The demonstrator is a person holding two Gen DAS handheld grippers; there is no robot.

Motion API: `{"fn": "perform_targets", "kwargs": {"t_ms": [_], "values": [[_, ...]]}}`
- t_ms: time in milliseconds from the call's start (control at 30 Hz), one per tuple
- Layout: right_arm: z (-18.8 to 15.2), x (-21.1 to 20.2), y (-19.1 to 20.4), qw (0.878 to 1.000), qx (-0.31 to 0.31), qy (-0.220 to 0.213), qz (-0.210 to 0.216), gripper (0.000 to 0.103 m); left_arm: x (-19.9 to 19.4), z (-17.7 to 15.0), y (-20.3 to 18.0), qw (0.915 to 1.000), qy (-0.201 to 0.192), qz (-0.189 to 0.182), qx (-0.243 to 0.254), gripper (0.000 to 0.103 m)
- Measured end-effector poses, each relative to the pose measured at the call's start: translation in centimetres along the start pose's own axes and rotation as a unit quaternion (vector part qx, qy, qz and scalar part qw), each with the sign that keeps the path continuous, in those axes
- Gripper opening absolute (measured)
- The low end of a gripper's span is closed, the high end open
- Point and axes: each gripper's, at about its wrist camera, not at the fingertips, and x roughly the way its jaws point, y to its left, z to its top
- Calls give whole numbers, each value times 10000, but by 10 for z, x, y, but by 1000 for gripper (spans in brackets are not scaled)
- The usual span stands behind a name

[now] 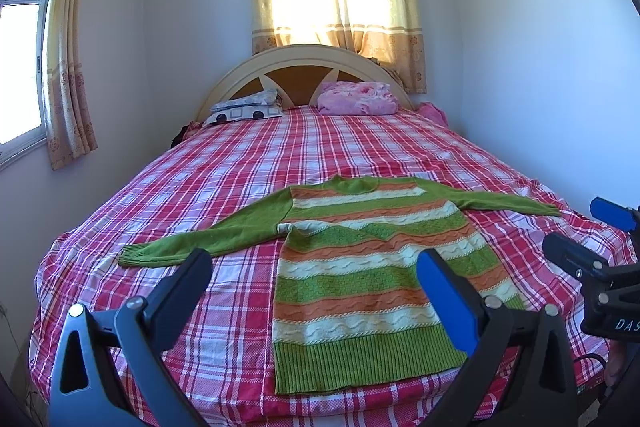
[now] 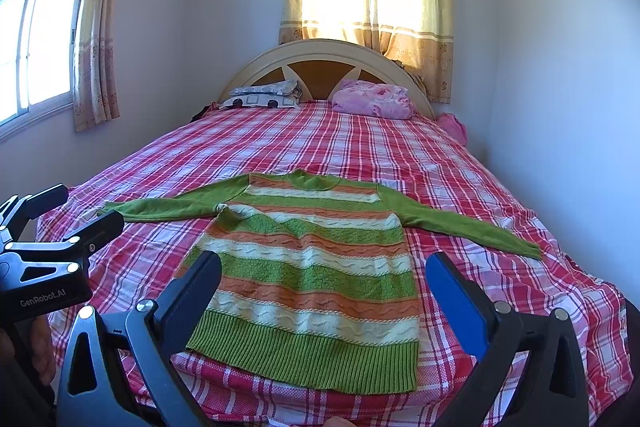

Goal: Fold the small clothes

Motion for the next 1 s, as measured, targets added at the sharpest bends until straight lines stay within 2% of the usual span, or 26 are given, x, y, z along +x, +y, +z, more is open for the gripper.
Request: {"fn": "perform_targets", "kwargs": {"t_ms": [1000], "values": [[-6,4,7,10000,-37,23,64,102,0,1,0,10000,7,11,0,103]]}}
